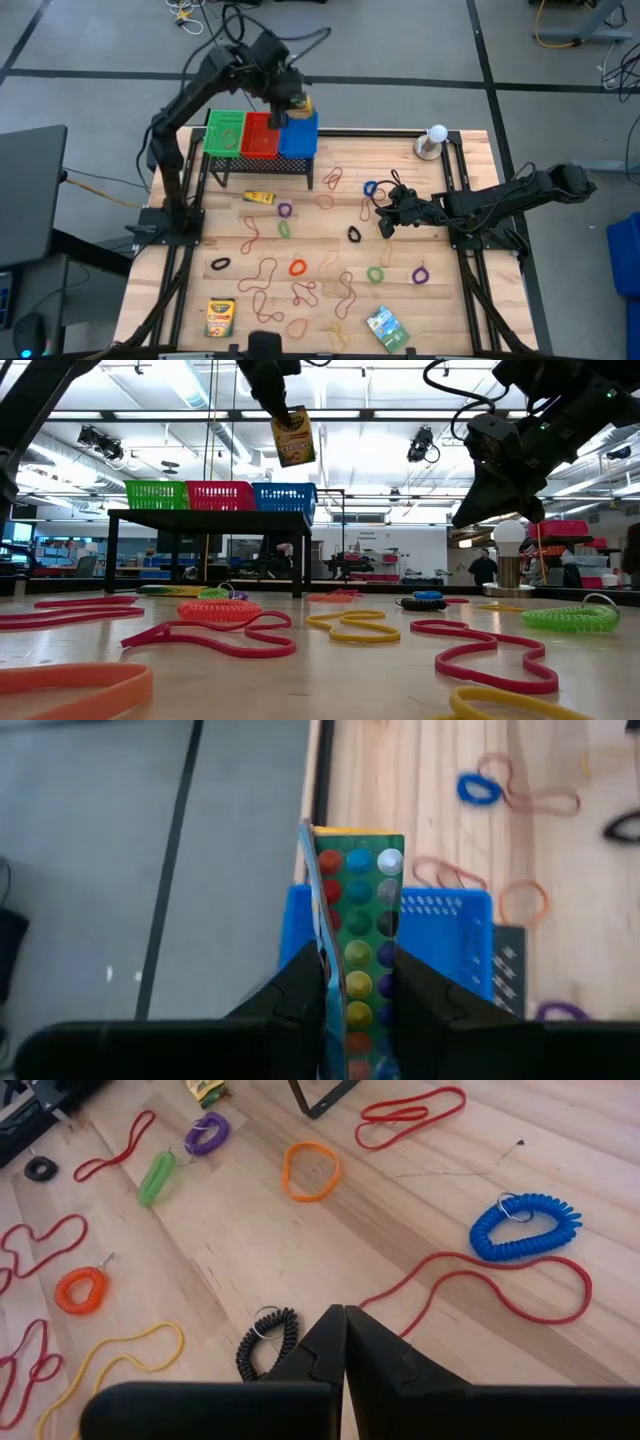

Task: Pick & Place Office Desk Supplies
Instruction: Put the big box of crayons into the blue bin on the shelf

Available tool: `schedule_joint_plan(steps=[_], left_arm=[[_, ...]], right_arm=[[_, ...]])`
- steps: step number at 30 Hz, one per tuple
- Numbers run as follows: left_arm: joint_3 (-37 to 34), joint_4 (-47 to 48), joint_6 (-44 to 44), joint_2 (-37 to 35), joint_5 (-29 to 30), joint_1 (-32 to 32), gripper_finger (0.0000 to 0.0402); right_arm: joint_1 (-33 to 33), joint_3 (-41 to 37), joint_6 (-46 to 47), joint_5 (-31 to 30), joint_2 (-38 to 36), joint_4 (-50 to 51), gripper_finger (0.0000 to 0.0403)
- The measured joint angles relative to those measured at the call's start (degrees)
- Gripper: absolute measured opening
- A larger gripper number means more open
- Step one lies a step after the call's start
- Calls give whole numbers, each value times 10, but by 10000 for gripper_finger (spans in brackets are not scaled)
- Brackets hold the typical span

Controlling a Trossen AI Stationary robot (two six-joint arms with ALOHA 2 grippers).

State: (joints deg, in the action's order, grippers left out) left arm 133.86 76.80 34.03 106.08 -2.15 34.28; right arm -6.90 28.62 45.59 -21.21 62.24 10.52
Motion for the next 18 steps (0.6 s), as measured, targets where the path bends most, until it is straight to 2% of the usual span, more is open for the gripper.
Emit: schedule_joint_plan(steps=[7, 18], left_arm=[[0, 4, 30, 26, -71, 45, 86], [-6, 12, 57, 65, -55, 56, 86]], right_arm=[[0, 0, 0, 0, 0, 0, 15], [0, 0, 0, 0, 0, 0, 15]])
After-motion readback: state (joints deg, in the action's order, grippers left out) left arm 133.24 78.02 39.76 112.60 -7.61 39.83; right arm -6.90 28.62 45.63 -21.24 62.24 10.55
